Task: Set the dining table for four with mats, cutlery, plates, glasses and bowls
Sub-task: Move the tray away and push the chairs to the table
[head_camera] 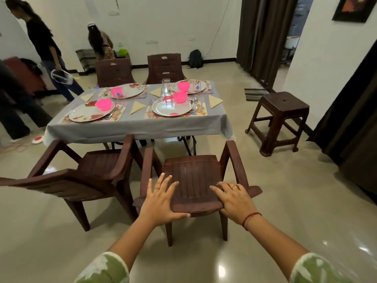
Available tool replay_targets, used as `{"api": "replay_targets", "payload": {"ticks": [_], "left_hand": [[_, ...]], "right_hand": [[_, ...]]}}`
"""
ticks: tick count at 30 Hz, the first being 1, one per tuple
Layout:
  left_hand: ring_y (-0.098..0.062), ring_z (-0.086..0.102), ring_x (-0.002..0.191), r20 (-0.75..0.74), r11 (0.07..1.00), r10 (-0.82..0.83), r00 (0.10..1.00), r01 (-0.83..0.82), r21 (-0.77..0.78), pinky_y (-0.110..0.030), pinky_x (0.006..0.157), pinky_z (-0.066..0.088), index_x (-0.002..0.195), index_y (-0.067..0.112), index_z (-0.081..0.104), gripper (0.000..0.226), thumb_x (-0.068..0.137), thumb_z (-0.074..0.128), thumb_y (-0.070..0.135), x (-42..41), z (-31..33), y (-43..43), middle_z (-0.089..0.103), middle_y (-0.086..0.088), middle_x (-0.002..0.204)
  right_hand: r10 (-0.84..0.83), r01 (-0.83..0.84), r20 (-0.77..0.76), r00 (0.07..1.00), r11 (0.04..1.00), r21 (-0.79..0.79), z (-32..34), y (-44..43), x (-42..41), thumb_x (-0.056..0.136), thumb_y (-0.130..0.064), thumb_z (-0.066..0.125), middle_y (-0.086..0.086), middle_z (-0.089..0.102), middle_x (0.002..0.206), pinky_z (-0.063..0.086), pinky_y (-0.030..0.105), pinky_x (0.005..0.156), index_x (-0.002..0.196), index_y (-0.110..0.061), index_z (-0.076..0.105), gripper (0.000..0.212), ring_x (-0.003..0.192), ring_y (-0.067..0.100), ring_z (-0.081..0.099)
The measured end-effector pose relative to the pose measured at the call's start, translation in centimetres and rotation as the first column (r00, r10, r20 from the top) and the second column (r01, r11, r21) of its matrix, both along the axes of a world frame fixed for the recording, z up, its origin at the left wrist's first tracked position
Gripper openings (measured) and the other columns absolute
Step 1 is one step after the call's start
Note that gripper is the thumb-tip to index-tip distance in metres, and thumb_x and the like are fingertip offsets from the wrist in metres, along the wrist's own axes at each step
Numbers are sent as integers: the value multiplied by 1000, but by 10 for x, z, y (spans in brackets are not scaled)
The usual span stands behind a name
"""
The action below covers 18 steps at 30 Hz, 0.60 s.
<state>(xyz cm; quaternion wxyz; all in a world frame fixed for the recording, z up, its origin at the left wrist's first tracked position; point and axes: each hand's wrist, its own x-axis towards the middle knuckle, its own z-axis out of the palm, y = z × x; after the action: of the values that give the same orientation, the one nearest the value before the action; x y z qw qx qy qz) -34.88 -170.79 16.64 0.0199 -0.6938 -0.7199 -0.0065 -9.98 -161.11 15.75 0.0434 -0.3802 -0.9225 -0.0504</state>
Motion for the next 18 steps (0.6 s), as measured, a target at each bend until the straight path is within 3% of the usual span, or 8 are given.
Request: {"api": "replay_targets", "payload": {"ticks": [8, 18], "left_hand": [[-22, -6, 146, 43, 999, -46, 998, 45, 2, -53, 113, -12, 148, 24, 29, 119, 57, 21, 100, -67, 0, 67, 20, -3, 157], [-25, 5, 147, 55, 998, -61, 997, 60, 15, -56, 114, -4, 145, 24, 37, 115, 59, 25, 99, -114, 0, 116, 28, -4, 154]], "right_hand": [[7, -5, -34, 999, 999, 37, -6, 62, -63, 59, -49, 78, 0, 63, 108, 54, 32, 71, 123, -26, 59, 70, 93, 21, 64], [40, -30, -89, 995, 993, 111, -13, 110, -108, 60, -53, 77, -1, 65, 104, 54, 32, 70, 120, -25, 61, 68, 91, 21, 65]]}}
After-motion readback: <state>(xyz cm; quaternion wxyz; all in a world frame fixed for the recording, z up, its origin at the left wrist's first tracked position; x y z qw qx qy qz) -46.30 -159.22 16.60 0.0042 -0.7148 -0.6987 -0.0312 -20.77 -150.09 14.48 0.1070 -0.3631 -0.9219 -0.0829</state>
